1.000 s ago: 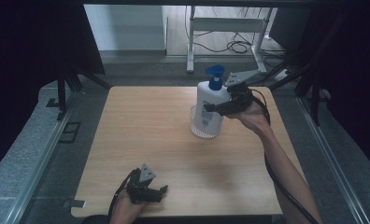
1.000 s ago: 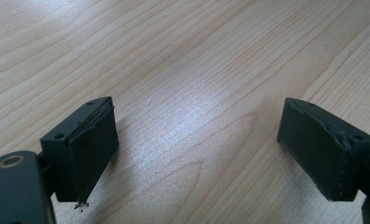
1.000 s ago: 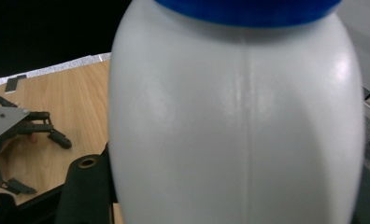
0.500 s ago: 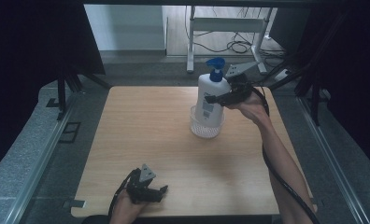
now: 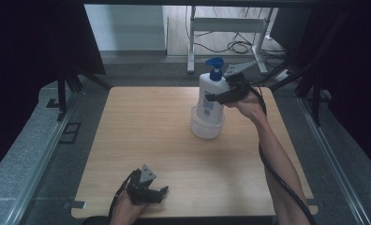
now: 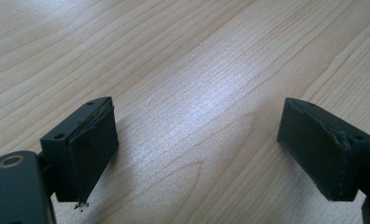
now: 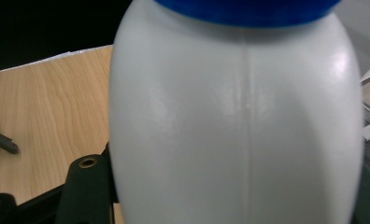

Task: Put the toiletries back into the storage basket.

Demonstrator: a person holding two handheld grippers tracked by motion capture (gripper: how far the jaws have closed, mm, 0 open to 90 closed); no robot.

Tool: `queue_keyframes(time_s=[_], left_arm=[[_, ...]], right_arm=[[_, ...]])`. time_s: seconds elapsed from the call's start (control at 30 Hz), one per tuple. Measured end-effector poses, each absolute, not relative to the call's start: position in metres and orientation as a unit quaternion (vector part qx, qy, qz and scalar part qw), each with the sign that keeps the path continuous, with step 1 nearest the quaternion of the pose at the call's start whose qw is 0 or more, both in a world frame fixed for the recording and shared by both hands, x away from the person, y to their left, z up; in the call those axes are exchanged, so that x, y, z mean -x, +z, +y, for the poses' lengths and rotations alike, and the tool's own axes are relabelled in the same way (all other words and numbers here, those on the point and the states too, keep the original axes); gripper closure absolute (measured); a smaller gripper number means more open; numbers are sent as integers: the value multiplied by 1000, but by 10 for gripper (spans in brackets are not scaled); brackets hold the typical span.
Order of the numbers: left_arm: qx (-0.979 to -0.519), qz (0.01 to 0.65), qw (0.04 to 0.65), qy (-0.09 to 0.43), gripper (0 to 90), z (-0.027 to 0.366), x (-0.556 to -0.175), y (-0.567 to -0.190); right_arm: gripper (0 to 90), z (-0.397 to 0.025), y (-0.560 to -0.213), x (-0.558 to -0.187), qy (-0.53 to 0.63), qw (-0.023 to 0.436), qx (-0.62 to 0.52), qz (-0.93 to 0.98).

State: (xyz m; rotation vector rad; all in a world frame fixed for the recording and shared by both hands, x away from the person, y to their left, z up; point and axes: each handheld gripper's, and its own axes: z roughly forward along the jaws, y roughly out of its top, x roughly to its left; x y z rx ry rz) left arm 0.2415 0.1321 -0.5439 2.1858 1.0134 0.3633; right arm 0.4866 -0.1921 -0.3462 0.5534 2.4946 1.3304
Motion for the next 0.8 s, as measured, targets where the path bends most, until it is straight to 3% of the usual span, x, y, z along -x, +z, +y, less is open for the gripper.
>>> queue_keyframes(time_s=[0.8], left_arm=[[-843, 389, 343, 140, 116, 132, -242, -544]], right_arm=[[377, -181, -395, -494, 440, 120, -197, 868]])
